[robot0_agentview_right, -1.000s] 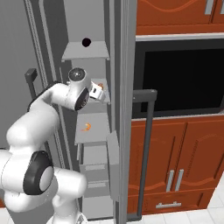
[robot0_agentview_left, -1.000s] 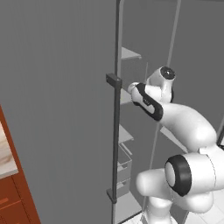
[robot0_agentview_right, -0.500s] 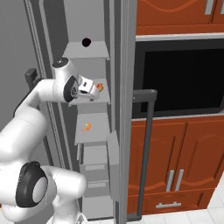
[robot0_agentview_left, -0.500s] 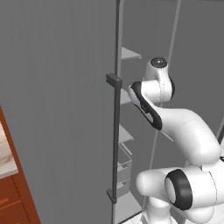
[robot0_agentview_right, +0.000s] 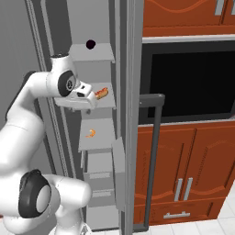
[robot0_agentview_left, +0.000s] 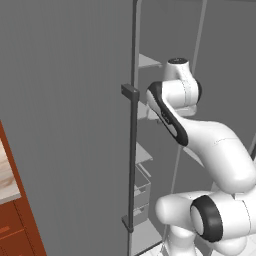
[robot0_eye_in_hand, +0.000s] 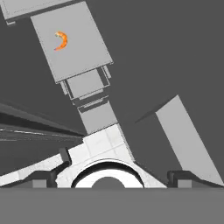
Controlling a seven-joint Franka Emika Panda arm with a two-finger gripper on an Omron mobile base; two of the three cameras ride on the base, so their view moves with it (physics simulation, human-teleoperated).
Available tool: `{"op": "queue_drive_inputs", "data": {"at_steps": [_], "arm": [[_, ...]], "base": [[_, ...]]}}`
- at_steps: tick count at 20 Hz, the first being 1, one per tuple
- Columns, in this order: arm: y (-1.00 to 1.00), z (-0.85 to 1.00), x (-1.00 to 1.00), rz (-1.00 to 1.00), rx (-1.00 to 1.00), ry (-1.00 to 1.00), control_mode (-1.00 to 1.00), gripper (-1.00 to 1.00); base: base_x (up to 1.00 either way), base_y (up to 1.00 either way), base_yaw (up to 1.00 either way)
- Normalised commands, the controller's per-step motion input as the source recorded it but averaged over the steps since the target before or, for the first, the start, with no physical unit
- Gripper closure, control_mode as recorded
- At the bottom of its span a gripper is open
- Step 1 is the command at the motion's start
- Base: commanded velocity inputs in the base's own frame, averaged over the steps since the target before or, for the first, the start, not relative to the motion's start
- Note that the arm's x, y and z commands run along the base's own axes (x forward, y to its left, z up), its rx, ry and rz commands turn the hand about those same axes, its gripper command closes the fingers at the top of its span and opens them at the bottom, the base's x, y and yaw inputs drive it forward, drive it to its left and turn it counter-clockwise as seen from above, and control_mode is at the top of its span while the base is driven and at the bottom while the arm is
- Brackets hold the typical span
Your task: Store the hot dog in the freezer for long-term storage. Close the freezer door after placing the cooked food.
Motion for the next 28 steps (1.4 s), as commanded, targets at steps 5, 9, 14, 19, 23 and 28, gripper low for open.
{"op": "queue_drive_inputs", "data": {"at_steps": [5, 9, 14, 19, 23, 28], "arm": [[0.27, 0.0, -0.89, 0.03, 0.0, 0.21, -1.0, -1.0], [0.09, 0.0, -0.84, 0.05, 0.01, 0.12, -1.0, -1.0], [0.0, 0.0, -0.85, 0.06, 0.03, 0.05, -1.0, -1.0], [0.01, -0.05, -0.69, 0.05, 0.0, 0.04, -1.0, -1.0], [0.0, -0.09, -0.44, 0.04, 0.0, 0.03, -1.0, -1.0], [0.0, -0.13, -0.18, 0.0, 0.0, 0.06, -1.0, -1.0]], "base": [[0.0, 0.0, 0.0], [0.0, 0.0, 0.0], [0.0, 0.0, 0.0], [0.0, 0.0, 0.0], [0.0, 0.0, 0.0], [0.0, 0.0, 0.0]]}}
